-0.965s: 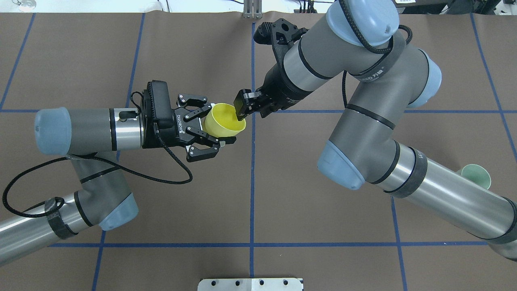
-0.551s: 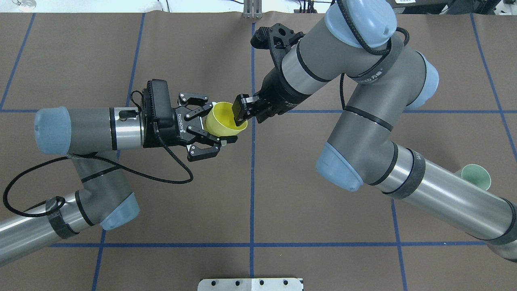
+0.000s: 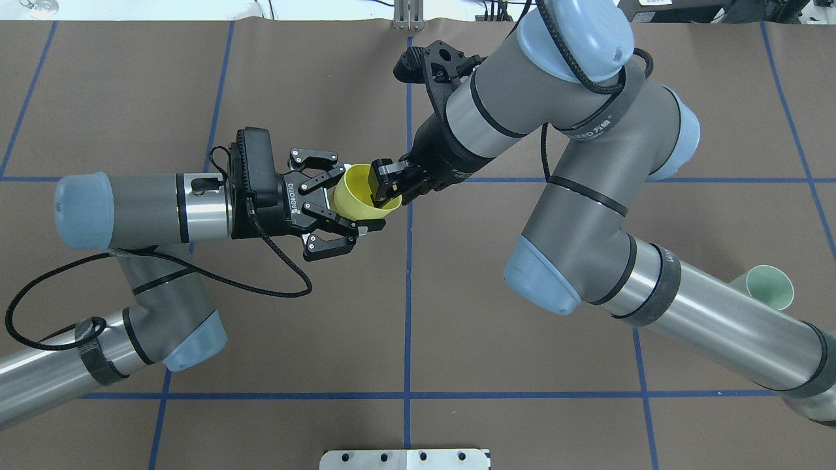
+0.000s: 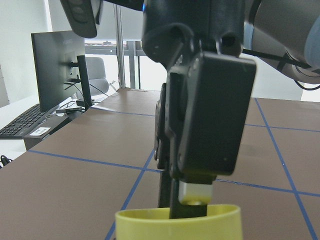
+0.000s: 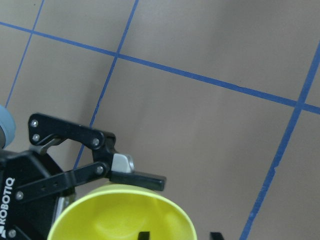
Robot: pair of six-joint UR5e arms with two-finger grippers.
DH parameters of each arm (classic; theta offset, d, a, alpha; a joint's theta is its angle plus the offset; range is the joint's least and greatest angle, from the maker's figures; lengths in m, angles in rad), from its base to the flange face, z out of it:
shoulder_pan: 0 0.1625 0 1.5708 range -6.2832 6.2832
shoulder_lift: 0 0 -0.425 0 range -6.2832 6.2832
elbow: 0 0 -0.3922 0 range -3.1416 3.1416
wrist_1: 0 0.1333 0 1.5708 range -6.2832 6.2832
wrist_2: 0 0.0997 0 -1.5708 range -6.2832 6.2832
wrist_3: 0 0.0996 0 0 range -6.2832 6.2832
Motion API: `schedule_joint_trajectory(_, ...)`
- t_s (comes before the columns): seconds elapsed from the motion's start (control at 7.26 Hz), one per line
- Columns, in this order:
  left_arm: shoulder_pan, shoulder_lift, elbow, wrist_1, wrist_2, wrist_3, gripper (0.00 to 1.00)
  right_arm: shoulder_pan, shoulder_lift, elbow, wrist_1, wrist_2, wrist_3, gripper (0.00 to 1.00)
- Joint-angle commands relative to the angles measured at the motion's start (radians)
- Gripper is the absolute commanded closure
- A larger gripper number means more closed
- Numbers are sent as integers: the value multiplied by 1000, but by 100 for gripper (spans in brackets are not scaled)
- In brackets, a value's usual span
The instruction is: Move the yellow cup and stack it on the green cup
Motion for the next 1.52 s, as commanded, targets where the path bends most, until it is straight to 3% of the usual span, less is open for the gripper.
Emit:
schedule_joint_trajectory(0.0, 1, -2, 0, -13, 0, -1, 67, -5, 0, 1, 1, 1, -31, 73)
schedule_joint_trajectory(0.14, 0, -2, 2, -18, 0, -1, 67, -5, 0, 3, -1, 1, -32, 98)
schedule_joint_trajectory(0.55, 1, 0, 2, -18, 0, -1, 63, -5, 2, 11, 1, -4, -15, 100)
schedule_joint_trajectory(0.69, 0, 0, 2, -18, 0, -1, 51, -5, 2, 14, 1, -4, -15, 100)
schedule_joint_trajectory(0.83, 1, -2, 2, -18, 0, -1, 29, -3, 0, 23, 1, -5, -15, 100)
schedule_joint_trajectory(1.1, 1, -3, 2, -18, 0, -2, 17, 12, -3, 28, 1, -7, -13, 100)
schedule_joint_trajectory(1.38, 1, -5, 2, -18, 0, -2, 16, 26, -1, 29, -1, -6, -13, 100)
